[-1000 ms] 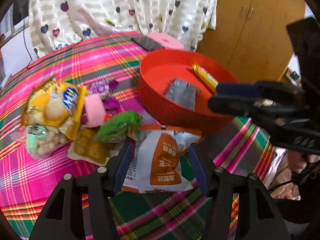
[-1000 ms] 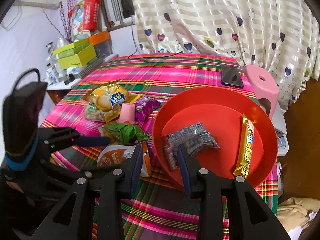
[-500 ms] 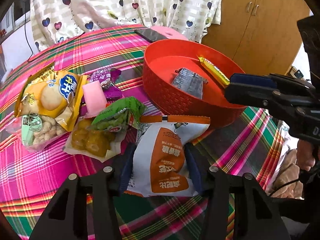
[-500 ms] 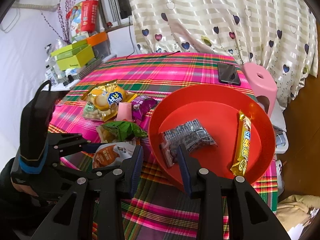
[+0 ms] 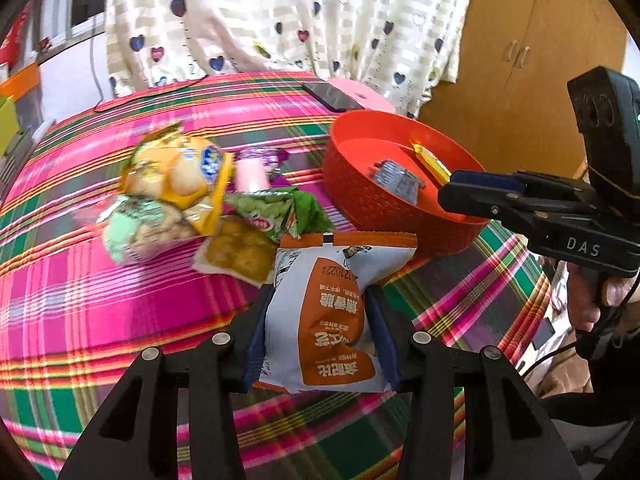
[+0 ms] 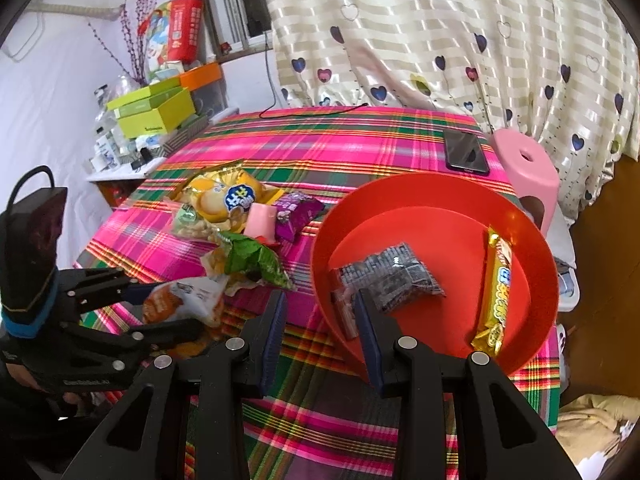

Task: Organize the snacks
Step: 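Grasp the white-orange bag with the left gripper while the right gripper grasps the green pouch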

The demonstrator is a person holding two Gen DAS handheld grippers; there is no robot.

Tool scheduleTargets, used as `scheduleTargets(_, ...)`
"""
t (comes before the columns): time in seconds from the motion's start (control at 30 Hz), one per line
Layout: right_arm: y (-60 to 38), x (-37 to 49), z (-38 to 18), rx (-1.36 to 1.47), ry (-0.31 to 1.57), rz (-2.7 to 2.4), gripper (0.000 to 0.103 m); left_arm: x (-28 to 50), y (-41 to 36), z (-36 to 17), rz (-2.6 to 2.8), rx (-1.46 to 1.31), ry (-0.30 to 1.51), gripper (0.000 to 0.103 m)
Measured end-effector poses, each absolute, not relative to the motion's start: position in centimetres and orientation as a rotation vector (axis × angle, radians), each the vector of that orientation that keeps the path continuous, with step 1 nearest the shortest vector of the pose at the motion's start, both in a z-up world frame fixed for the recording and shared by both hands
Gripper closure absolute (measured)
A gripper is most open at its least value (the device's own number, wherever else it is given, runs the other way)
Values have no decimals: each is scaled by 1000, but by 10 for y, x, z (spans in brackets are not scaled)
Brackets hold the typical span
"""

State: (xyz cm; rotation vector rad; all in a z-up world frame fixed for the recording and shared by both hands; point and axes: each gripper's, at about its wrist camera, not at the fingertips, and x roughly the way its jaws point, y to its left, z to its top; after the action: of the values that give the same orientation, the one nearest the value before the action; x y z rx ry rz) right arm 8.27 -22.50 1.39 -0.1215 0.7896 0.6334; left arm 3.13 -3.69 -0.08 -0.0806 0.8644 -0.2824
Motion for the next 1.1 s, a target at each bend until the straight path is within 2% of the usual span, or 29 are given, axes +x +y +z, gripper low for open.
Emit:
scheduleTargets(0.63,-165,81,-1,-219,836,767,67,11,30,1,-98,-168,820,56)
scheduleTargets(0.9,-139,79,-20,-306,887,813,56,12,39,-3,-88,-191,824,56)
scheduleTargets(1.1,-119,80,-32,-410,888,827,55,9,46,-7,-76,-211,824,56)
